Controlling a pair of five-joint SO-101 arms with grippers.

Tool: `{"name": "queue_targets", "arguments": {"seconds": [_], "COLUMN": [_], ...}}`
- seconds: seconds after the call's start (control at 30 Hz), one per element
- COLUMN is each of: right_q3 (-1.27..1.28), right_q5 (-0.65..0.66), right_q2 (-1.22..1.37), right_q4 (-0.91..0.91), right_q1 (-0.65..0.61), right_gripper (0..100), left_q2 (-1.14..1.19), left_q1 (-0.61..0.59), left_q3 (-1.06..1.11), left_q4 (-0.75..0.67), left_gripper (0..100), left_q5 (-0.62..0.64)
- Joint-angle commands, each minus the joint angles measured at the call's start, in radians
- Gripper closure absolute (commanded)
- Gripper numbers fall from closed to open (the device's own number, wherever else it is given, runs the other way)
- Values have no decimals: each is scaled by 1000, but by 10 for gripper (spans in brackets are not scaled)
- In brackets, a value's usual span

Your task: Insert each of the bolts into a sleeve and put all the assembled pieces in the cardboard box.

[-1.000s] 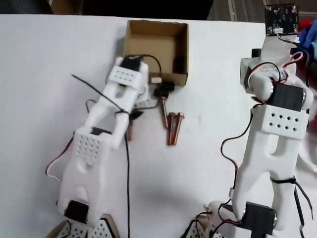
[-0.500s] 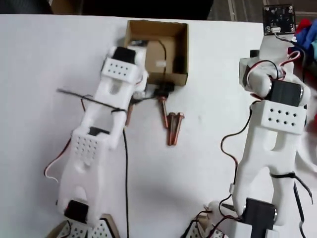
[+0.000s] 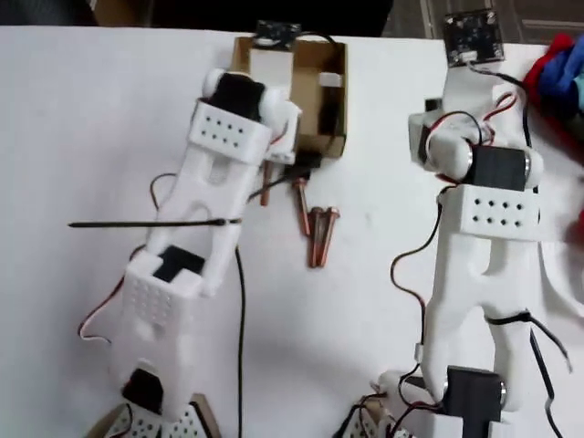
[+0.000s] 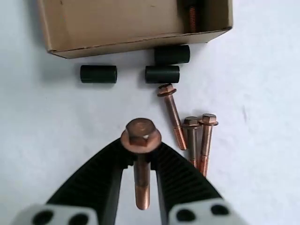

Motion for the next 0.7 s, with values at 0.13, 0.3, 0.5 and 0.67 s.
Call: {"name": "queue_targets", "arguments": {"seconds": [0.13,0.3,0.5,0.67], "right_q3": [173,334,601,844], "right_q5": [2,32,28,26], "right_q2": [-61,-150,-257,-302], "right_q4": [-10,-81,-278,-538], "right_q1": [21,16,13,-41], "right_gripper": [976,976,976,976], "left_q2": [-259,-419,-664,-822], "left_q1": [114,104,104,55], "left_q3": [58,213,441,826], "left_q4": [11,-5,-152,-428], "left_gripper": [976,976,976,976], "left_q5": [8,8,2,2]}}
